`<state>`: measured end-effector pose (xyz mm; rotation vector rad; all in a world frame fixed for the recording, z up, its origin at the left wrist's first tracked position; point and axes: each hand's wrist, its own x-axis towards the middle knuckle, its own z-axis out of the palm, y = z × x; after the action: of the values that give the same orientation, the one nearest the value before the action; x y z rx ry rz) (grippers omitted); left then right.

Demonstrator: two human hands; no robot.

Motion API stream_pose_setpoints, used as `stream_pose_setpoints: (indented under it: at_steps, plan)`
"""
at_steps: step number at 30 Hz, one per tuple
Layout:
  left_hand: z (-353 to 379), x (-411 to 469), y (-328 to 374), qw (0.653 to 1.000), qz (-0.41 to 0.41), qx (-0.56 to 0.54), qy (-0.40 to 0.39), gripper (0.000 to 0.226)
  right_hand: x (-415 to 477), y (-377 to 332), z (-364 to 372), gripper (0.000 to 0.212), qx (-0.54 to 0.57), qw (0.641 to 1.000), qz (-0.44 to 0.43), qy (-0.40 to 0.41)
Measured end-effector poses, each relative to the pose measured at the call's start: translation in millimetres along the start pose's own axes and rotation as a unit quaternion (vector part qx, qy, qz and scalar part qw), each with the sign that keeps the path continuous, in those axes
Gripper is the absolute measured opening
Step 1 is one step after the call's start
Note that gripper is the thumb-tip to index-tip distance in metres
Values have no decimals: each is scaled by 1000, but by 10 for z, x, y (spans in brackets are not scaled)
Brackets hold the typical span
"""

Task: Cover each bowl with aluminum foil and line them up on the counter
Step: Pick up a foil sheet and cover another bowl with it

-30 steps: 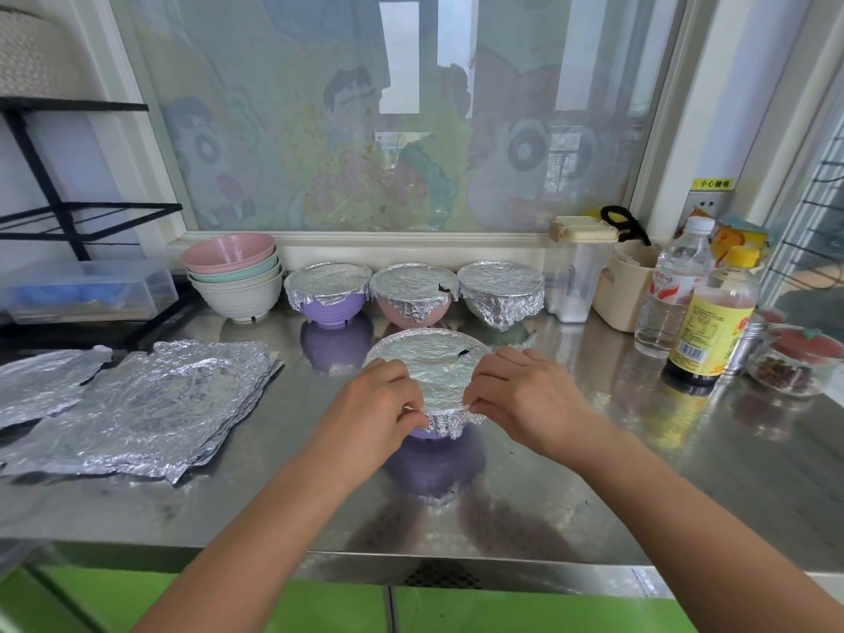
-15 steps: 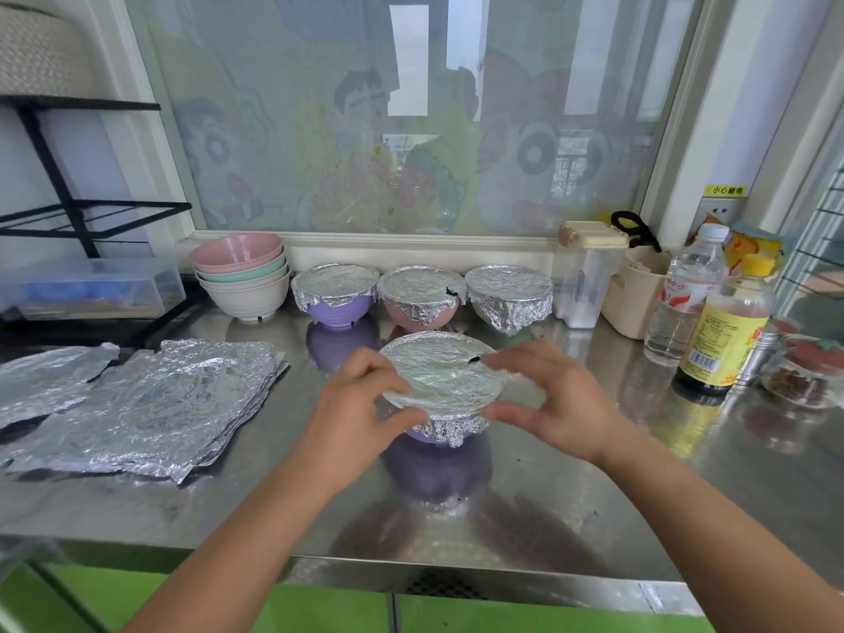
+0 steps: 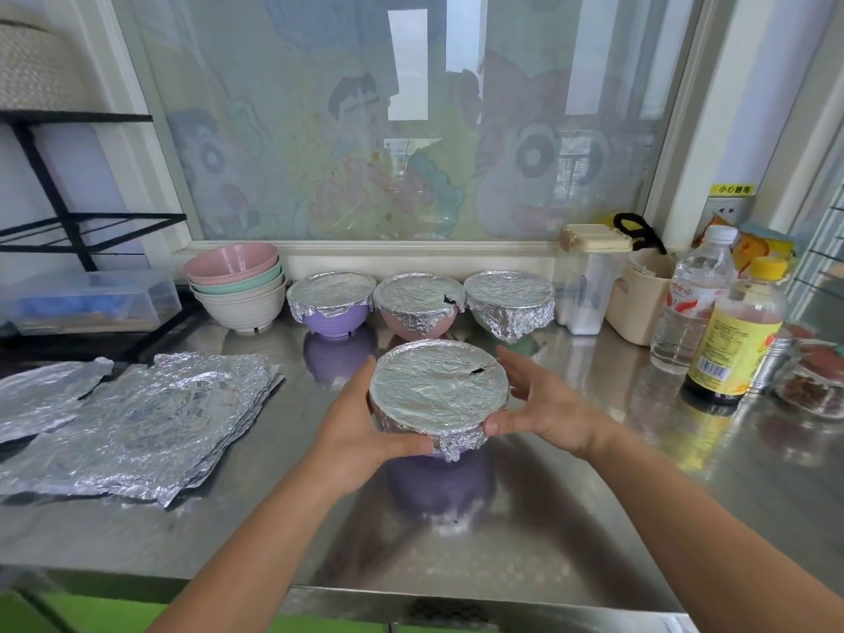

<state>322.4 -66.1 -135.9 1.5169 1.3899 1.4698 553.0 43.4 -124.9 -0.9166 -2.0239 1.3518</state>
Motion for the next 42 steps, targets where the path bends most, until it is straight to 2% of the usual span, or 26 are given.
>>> stream_pose_setpoints:
  at_steps: [4,7,8,11,12,15,18,23,27,28,31,34,39,42]
  plan:
    - [225,269,130,1000,19,-6,-14,86,-54,37,-250,113,21,998,-40,49]
    - [497,583,188,999,20,-15,-36,93,-141,65,-553,90,38,996,-37,71]
    - [608,676,215,999,20,-14,-45,93,-172,111,-665,88,48,995,-31,79]
    - [972,948,205,997,21,-9,-76,87,-250,283,-988,105,75,990,-14,119]
    - [1084,1036,188,996,17,-15,-91,89,-260,340,-1087,105,76,989,-11,128]
    - [1402,1316,77,991,3,-28,-130,97,-273,490,-1338,85,93,983,-17,154]
    - [1661,1553,-58,988,-12,-44,-145,89,-233,639,-1544,89,110,978,-21,174]
    - [1900,1781,-178,991,-12,-27,-134,89,-167,787,-1711,93,134,968,-23,211]
    - [1952,1825,-183,991,-23,-28,-127,107,-146,842,-1719,82,150,961,-23,232]
    - [1966,1813,-189,992,-16,-28,-122,104,-153,850,-1712,80,150,959,-23,239]
    - [2013,1743,-180,997,-16,-34,-69,95,-171,832,-1675,82,135,957,-21,258]
    - [2041,1686,-165,997,-16,-47,-53,89,-177,778,-1629,84,129,959,-23,252]
    - [2009,1610,-107,997,-16,-21,-78,98,-248,692,-1561,59,65,962,9,264]
    - [1895,1490,-95,995,-28,-47,-86,93,-376,650,-1441,70,-31,929,25,368]
